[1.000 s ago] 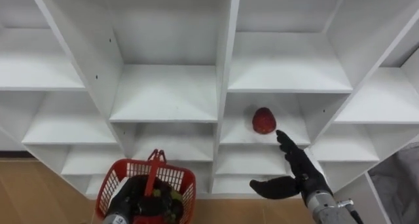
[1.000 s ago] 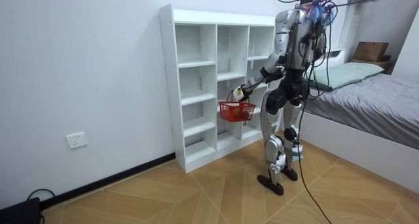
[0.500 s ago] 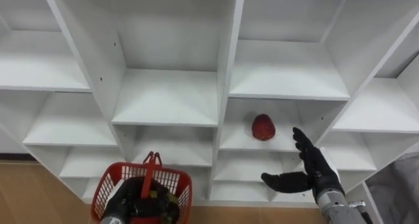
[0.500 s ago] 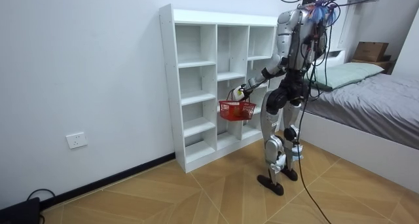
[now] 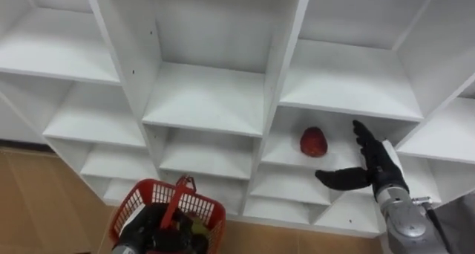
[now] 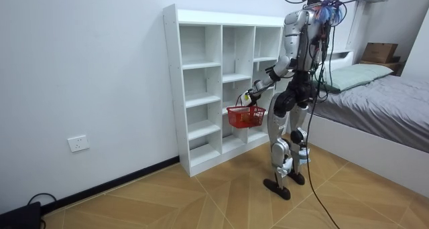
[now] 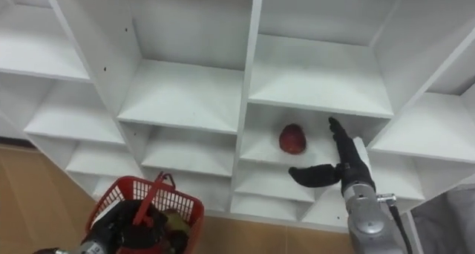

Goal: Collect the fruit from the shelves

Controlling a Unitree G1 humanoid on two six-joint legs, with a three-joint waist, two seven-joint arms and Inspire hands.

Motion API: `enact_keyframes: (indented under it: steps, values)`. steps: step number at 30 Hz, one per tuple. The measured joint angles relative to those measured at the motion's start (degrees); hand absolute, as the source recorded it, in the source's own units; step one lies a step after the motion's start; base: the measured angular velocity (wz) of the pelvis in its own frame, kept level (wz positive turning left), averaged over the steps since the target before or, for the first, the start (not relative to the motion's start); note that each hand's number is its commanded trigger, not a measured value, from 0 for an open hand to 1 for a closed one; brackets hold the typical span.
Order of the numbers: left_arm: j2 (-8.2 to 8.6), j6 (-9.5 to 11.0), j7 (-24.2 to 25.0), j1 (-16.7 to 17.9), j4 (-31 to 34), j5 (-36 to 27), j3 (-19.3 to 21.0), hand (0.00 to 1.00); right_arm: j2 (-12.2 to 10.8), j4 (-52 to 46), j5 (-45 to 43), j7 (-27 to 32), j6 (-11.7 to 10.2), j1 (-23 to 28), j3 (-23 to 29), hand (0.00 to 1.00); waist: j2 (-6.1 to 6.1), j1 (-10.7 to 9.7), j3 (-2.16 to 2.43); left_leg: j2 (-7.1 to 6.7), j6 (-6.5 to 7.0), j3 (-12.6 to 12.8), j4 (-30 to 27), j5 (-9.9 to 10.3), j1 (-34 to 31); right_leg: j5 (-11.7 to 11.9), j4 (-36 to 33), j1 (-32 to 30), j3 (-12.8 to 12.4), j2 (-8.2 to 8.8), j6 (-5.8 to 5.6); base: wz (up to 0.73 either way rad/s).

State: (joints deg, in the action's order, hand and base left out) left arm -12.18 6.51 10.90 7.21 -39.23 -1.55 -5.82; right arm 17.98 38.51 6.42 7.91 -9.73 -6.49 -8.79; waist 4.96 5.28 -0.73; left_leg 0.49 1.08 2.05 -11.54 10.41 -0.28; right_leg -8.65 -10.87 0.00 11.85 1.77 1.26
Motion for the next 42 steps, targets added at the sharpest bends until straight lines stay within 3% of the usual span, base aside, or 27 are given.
enact_keyframes:
  steps: [3, 5, 10, 13, 16, 24, 29, 42]
  values:
    - [-1.04, -0.45, 1.02, -0.65, -0.04, 1.14, 0.05, 1.00, 0.14, 4.72, 0.05, 1.60, -0.04, -5.32, -0.03, 0.00, 0.47, 0.02, -0.09, -0.06, 0.00, -0.88, -1.62, 0.00, -2.63, 0.13, -0.13, -1.48, 0.78, 0.03, 0.19, 0.17]
    - [-1.58, -0.46, 1.24, -1.58, -0.03, 2.43, -0.02, 1.00, 0.30, 7.58, 0.04, 2.45, -0.04, -8.58, -0.10, 0.00, 0.80, 1.08, -0.17, 0.07, -0.02, -1.18, -2.68, 0.01, -4.92, 0.19, -1.03, -3.49, 1.06, 0.05, 0.30, 0.09]
    - [-1.74, -0.75, 1.24, -2.32, -0.12, 2.50, -0.12, 1.00, 0.28, 10.13, -0.09, 2.62, -0.05, -11.14, -0.43, 0.00, 0.88, 1.88, -0.46, 0.00, -0.03, -2.32, -4.17, 0.01, -8.18, 0.30, -1.91, -6.01, 2.38, 0.30, 0.47, 0.12]
    - [-1.73, -1.02, 1.14, -2.94, -0.19, 2.29, -0.88, 1.00, 0.27, 10.72, 0.33, 3.13, -0.03, -12.98, -1.02, 0.00, 0.89, 2.59, -0.98, 0.09, -0.04, -2.43, -5.17, 0.00, -10.36, 0.39, -2.69, -7.96, 2.66, 0.38, 0.61, 0.00]
    - [-1.12, -1.49, 1.04, -3.82, -0.19, 2.40, -2.25, 1.00, 0.19, 12.97, 0.25, 4.06, -0.07, -14.89, -1.25, 0.00, 0.80, 2.94, -1.06, -0.06, -0.01, -2.60, -6.01, -0.04, -13.12, 0.37, -4.02, -10.81, 3.24, 0.73, 0.62, 0.05]
    - [-1.45, -3.36, 0.99, -4.82, -0.29, 2.35, -3.90, 1.00, 0.32, 17.03, 0.69, 8.55, 0.52, -17.60, -1.25, 0.00, 0.63, 3.22, -1.27, -0.46, 0.35, -2.38, -6.26, -0.42, -16.69, 0.34, -5.49, -15.02, 3.10, 1.31, 0.56, 0.00]
    - [-0.52, -3.74, 0.86, -6.55, -0.64, 2.39, -3.88, 1.00, 2.18, 17.04, 0.05, 9.06, 0.62, -20.94, -1.09, 0.00, -0.38, 3.09, -1.93, -0.38, 0.36, -2.12, -7.31, -0.44, -19.70, 0.35, -6.89, -18.29, 2.59, 1.47, 0.58, -0.02]
    - [-0.05, -3.79, -0.76, -8.81, -1.55, 2.76, -3.93, 1.00, 2.60, 17.05, 0.06, 9.07, 0.66, -22.07, -1.14, 0.00, -0.64, 3.27, -1.98, -0.31, 0.49, -0.86, -7.33, -0.54, -21.29, 0.32, -7.95, -20.79, 2.21, 1.67, 0.61, -0.04]
